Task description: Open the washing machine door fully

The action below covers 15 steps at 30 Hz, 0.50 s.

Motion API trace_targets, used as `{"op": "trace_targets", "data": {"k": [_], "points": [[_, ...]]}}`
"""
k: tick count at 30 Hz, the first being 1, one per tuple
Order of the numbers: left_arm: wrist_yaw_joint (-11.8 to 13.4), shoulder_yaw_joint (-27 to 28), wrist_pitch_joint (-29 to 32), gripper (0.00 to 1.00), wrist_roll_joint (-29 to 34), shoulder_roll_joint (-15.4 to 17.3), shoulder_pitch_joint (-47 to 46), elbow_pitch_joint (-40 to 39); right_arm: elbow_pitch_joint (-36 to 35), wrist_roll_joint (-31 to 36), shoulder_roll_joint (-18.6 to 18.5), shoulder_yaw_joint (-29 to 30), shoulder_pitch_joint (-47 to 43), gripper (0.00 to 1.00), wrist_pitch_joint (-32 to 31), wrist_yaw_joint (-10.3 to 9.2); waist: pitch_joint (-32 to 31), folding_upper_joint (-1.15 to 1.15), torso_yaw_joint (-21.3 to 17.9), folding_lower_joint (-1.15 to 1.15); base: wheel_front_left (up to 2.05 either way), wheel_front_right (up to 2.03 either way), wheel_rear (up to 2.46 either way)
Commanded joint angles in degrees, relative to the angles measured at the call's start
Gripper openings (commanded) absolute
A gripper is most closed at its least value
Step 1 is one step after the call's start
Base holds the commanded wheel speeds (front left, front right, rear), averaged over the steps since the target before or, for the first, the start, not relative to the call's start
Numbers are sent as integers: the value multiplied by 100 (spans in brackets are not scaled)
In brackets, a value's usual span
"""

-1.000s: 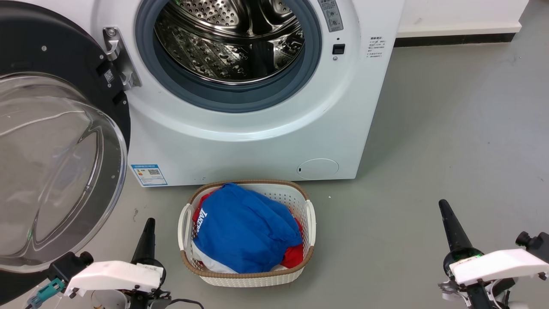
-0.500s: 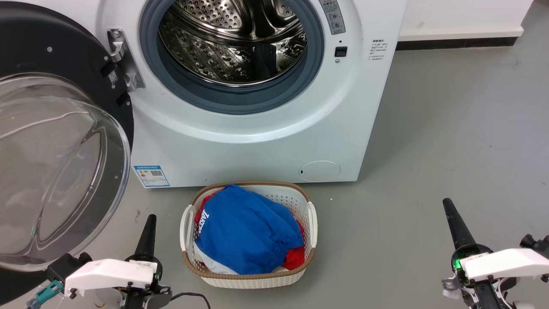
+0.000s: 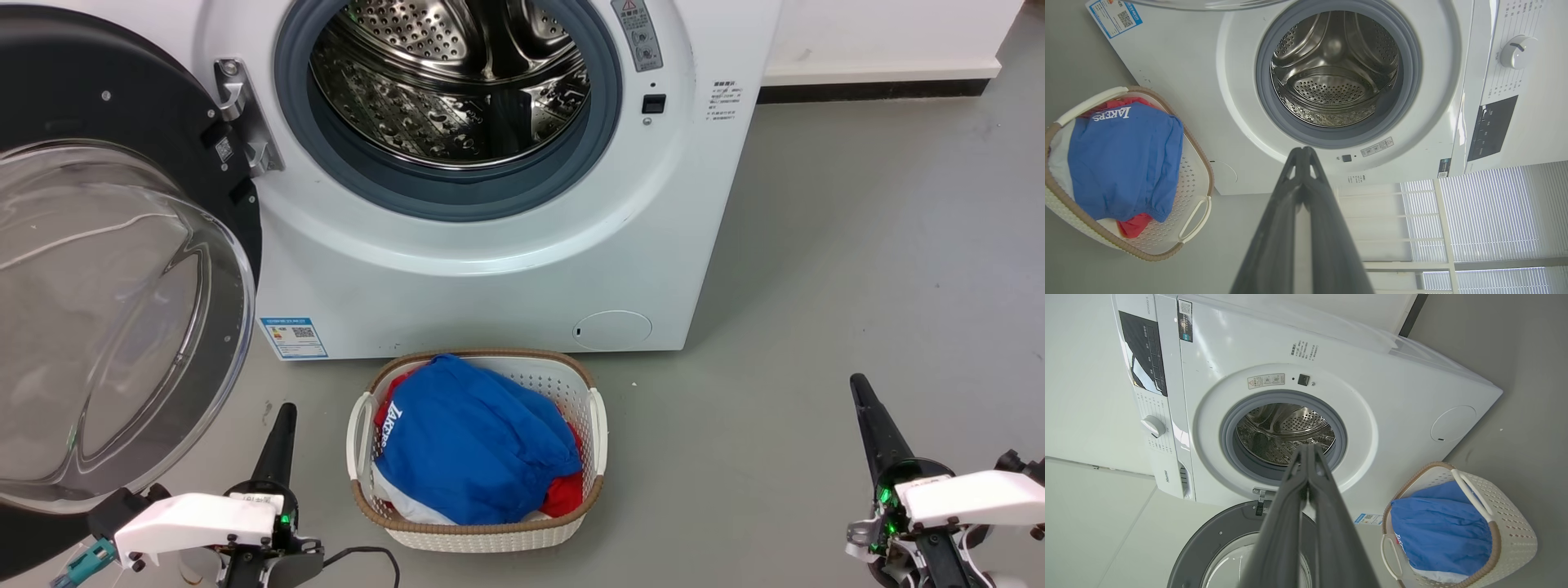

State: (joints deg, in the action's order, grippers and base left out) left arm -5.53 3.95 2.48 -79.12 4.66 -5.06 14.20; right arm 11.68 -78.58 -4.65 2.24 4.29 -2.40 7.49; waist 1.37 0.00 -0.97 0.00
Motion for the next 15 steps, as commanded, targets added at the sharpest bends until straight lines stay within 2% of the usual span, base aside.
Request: {"op": "trace_targets", "data": {"k": [1, 15], "points": [[-29, 35, 49, 0, -108, -31, -112, -38, 7, -134, -15, 25, 108, 0, -26, 0, -5, 0, 4, 0, 0, 0, 0], [-108, 143, 218, 0, -651, -90, -135, -31, 101, -771, 3, 111, 159, 0, -125, 0, -51, 0, 42, 0, 0, 0, 0]]}}
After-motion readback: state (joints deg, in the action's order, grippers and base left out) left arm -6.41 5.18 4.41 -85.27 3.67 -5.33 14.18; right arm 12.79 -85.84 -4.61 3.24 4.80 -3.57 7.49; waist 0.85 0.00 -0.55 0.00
